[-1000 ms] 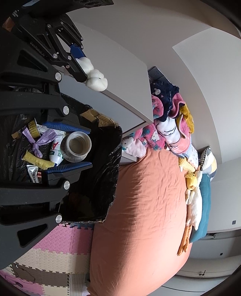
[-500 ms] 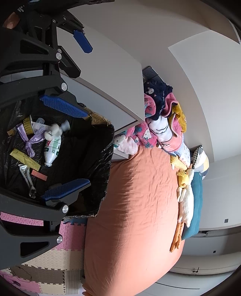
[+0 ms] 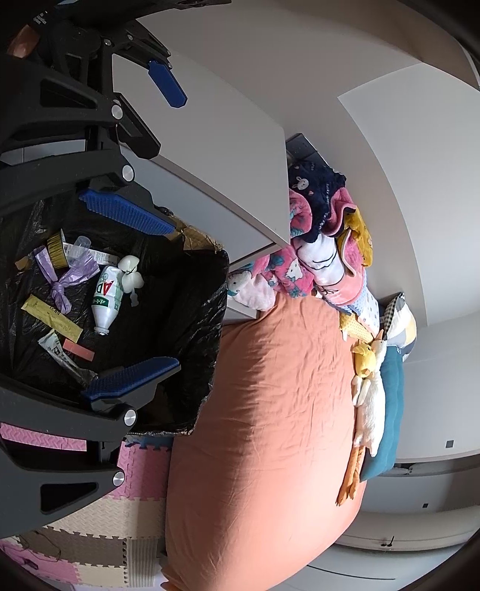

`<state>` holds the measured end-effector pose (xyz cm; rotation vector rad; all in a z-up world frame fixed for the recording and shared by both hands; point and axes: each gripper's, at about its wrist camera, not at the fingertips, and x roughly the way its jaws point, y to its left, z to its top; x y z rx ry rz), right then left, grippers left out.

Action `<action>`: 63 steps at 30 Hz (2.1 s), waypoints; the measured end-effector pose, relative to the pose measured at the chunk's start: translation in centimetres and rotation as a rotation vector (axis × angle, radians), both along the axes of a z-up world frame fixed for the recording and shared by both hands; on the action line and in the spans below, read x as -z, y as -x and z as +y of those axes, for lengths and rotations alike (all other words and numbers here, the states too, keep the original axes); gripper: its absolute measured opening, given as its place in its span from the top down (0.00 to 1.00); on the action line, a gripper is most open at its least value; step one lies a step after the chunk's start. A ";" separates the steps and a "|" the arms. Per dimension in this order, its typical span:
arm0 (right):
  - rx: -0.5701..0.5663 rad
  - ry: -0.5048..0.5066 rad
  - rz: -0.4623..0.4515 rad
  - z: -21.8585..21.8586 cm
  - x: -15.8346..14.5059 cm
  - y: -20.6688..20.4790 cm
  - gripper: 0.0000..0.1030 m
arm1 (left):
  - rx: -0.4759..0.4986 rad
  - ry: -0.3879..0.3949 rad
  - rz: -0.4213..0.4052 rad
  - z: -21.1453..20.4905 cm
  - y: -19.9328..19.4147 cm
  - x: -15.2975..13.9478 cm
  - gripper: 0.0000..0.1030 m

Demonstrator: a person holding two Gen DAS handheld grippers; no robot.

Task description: Collect trash

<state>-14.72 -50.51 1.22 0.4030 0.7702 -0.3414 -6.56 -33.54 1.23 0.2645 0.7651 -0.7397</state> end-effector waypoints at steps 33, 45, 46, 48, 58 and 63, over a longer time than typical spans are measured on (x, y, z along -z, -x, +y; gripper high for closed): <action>-0.013 0.007 0.000 0.7 -0.3 -0.5 0.32 | -0.004 0.001 -0.002 0.2 -0.1 -0.2 0.07; -0.013 0.008 0.001 0.8 -0.4 -0.5 0.32 | 0.003 -0.001 -0.007 0.2 0.0 -0.4 0.07; -0.013 0.007 0.002 0.8 -0.4 -0.5 0.32 | 0.004 -0.002 -0.008 0.2 0.0 -0.4 0.07; -0.012 0.004 0.002 0.7 -0.3 -0.4 0.32 | 0.009 -0.002 -0.006 0.2 0.0 -0.4 0.07; -0.012 0.005 0.003 0.7 -0.3 -0.4 0.32 | 0.012 -0.003 0.005 0.1 0.0 -0.2 0.07; -0.014 0.006 0.003 0.7 -0.3 -0.3 0.32 | 0.015 -0.005 0.005 0.1 0.0 -0.1 0.07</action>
